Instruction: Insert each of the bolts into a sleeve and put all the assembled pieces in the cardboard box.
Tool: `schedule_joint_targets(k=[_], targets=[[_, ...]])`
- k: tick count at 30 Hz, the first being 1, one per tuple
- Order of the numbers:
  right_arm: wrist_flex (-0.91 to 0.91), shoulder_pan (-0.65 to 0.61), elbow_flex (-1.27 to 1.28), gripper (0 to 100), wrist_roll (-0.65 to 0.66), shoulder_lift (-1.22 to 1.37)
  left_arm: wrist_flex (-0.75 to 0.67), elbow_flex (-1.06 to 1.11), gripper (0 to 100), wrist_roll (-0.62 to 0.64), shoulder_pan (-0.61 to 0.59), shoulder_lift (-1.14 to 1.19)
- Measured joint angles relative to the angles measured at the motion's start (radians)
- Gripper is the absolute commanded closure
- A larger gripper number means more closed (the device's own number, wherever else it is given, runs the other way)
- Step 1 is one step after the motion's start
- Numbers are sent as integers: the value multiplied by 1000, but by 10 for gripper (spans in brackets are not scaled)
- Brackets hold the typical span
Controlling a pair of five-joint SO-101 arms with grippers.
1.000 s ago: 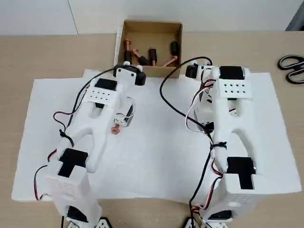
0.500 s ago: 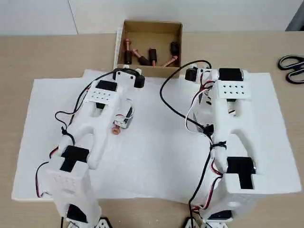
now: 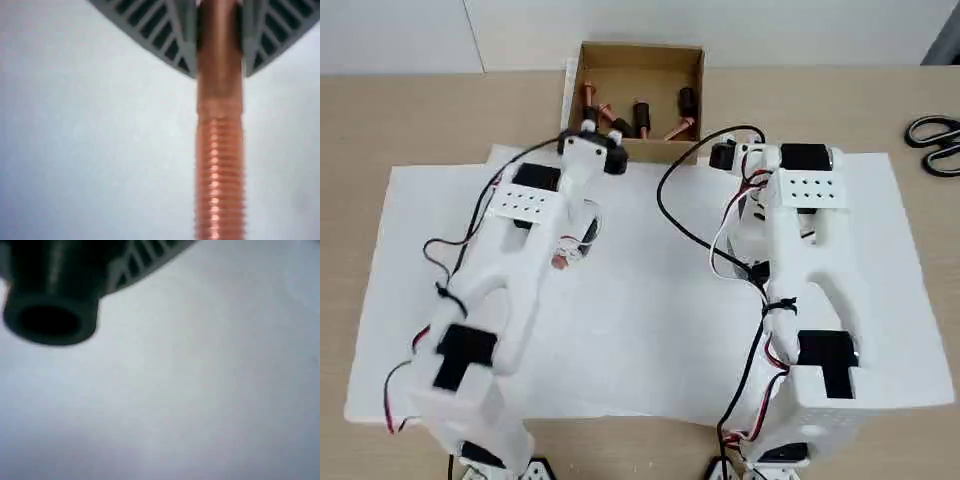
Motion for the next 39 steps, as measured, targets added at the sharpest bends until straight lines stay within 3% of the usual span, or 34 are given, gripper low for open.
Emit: schedule_joint_targets(k=[7, 16, 23, 31, 35, 39], targets=[[0, -2, 0, 995, 0, 0, 5, 0, 994, -261, -2, -180], [0, 0, 0, 995, 0, 0, 9, 2, 994, -809, -21, -196], [0, 2, 0, 995, 0, 0, 28, 8, 994, -1142, -21, -123], [0, 0, 0, 995, 0, 0, 8, 8, 961, -1186, -21, 69], [0, 0, 0, 995, 0, 0, -23, 8, 899, -1186, -21, 92], [0, 0, 0, 995, 0, 0, -26, 8, 900, -1186, -21, 94]])
